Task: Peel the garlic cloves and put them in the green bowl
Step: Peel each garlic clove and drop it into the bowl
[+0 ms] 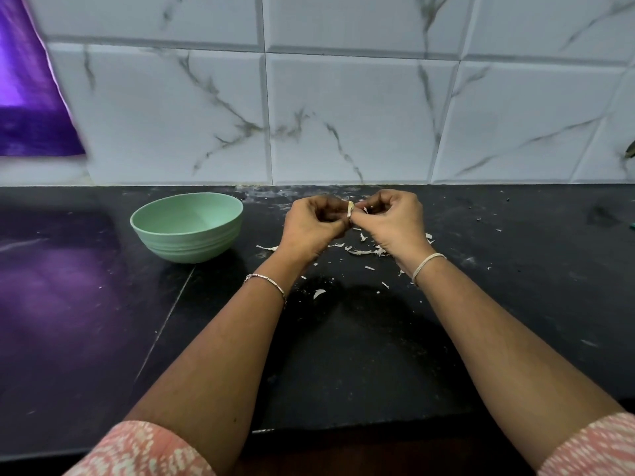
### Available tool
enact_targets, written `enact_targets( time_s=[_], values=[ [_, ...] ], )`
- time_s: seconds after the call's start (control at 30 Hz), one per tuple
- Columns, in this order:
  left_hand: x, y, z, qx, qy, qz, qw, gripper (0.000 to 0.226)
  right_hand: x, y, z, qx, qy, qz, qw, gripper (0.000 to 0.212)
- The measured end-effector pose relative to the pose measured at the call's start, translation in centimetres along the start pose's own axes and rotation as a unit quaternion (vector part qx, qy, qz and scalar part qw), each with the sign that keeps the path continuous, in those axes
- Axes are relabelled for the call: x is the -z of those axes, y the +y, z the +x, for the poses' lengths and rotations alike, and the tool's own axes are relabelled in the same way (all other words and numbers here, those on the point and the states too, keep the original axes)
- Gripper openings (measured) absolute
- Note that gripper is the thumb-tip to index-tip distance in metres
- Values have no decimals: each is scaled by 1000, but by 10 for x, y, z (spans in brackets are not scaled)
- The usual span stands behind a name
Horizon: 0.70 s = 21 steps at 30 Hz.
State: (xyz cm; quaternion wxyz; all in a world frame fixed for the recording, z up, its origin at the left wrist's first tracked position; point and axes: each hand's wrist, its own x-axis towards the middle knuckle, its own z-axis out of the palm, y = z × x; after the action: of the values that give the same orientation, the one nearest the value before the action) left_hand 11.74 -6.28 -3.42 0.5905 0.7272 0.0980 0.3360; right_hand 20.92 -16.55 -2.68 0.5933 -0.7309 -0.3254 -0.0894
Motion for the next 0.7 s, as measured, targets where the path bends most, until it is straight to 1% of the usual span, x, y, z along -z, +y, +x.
enact_targets(
  time_s=[0.13, 0.33, 0.43, 0.53, 0.63, 0.7],
  values=[
    [0, -2, 2, 1, 4, 15, 1000, 16, 0, 2, 1, 5, 3, 8, 1000, 17],
    [0, -3, 4, 1, 16, 29, 999, 18, 0, 3, 2, -23, -13, 53, 998, 11],
    [0, -4, 4, -2, 13, 31, 999, 17, 0, 4, 2, -23, -11, 58, 998, 16],
    [-1, -4, 4, 1, 9, 20, 1000, 16, 1, 6, 3, -26, -11, 62, 998, 19],
    [-1, -4, 4, 11, 5, -1, 1000, 15, 0, 5, 4, -29, -21, 73, 997, 15],
    [-1, -4, 4, 25, 7, -31, 999, 14, 2, 4, 5, -14, -28, 71, 997, 14]
  ],
)
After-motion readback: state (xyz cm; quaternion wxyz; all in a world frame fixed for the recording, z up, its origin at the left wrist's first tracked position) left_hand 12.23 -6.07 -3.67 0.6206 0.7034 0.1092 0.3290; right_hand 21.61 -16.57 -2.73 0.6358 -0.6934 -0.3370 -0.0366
